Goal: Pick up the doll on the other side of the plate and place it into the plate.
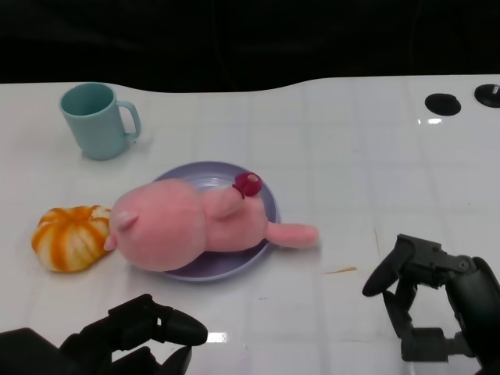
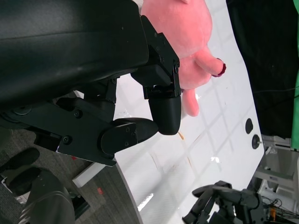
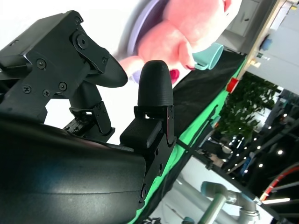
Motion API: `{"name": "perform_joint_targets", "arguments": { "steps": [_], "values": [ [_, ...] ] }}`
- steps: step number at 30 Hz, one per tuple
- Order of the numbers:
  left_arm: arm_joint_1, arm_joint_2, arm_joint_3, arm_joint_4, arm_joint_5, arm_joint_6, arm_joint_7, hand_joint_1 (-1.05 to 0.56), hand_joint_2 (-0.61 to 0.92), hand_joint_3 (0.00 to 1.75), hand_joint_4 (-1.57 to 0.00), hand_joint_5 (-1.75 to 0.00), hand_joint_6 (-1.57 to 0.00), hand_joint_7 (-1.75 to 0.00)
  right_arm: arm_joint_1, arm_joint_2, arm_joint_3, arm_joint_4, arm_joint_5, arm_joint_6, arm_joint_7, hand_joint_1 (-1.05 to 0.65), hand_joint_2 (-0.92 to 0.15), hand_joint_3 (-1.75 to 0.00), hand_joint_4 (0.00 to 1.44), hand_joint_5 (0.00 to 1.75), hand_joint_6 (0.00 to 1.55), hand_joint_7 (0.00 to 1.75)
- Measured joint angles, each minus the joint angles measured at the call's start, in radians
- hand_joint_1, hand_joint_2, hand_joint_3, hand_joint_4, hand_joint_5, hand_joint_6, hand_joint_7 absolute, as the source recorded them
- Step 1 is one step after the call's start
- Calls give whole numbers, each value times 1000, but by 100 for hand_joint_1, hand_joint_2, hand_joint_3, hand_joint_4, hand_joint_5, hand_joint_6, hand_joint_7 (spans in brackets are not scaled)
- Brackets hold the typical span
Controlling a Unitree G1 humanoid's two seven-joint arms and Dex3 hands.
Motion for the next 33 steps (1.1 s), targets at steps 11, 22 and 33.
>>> {"name": "perform_joint_targets", "arguments": {
  "steps": [11, 22, 33],
  "values": [
    [5, 3, 3, -4, 4, -1, -4, -21, 87, 59, -54, -172, -55, -125, 45, 4, 2, 9, -18, -25, 3, 1, -30, -136, 87, 175, 81, 136],
    [19, 18, 10, 0, 9, -45, -23, -26, 85, 61, -55, -172, -55, -125, 32, 4, 3, 45, -51, -52, -4, -1, -29, -138, 87, 175, 81, 134],
    [28, 24, 23, 3, 10, -52, -31, -22, 82, 66, -56, -172, -56, -124, 26, 5, 6, 49, -64, -50, -4, -1, -27, -141, 88, 175, 82, 135]
  ]
}}
